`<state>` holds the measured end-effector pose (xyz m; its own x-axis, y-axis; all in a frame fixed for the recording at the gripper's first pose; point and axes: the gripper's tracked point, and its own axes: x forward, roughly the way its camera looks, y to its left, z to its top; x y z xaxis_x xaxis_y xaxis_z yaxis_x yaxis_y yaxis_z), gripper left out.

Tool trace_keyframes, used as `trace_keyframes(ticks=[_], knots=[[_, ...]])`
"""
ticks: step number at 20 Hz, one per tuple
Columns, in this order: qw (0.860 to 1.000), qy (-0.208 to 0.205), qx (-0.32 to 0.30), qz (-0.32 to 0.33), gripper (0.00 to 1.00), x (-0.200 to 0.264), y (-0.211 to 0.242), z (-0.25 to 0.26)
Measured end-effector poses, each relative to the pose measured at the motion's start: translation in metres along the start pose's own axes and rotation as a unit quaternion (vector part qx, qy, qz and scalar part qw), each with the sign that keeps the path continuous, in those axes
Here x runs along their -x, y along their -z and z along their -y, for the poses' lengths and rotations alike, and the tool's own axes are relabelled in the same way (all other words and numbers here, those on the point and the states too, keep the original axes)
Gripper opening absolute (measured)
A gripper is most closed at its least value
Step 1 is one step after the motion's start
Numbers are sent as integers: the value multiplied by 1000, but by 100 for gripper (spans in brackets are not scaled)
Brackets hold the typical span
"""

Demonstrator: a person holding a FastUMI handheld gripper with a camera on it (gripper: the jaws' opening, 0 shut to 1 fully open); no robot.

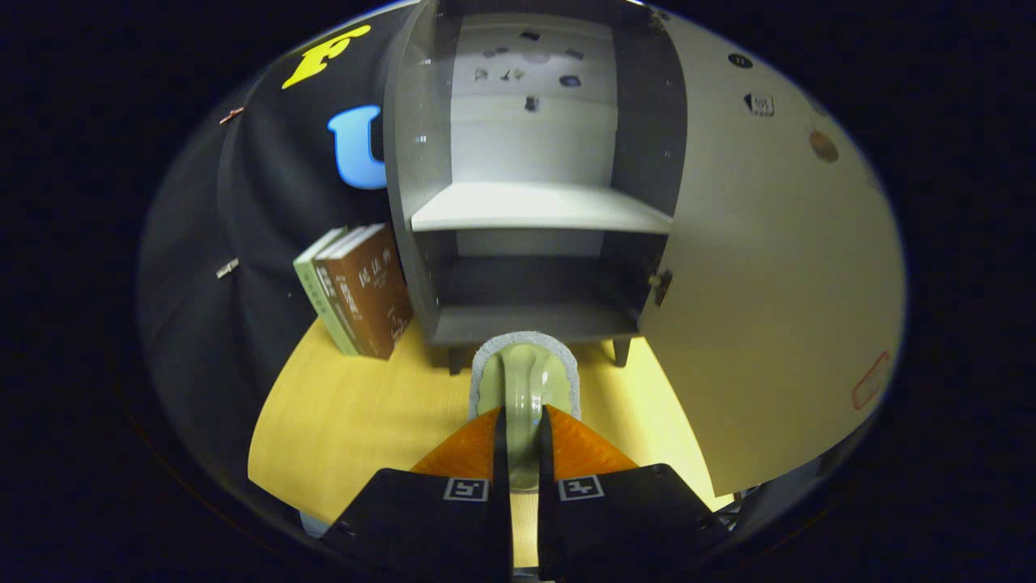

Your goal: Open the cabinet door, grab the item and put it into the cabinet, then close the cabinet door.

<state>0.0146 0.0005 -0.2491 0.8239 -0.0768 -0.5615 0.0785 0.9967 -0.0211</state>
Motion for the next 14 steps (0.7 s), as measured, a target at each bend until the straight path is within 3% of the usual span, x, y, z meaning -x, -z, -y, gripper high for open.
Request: trace_keyframes(ticks=[7,14], knots=[[997,-11,-8,72,16,2,-80,-12],[989,-27,19,142,16,-41,-189,-5]])
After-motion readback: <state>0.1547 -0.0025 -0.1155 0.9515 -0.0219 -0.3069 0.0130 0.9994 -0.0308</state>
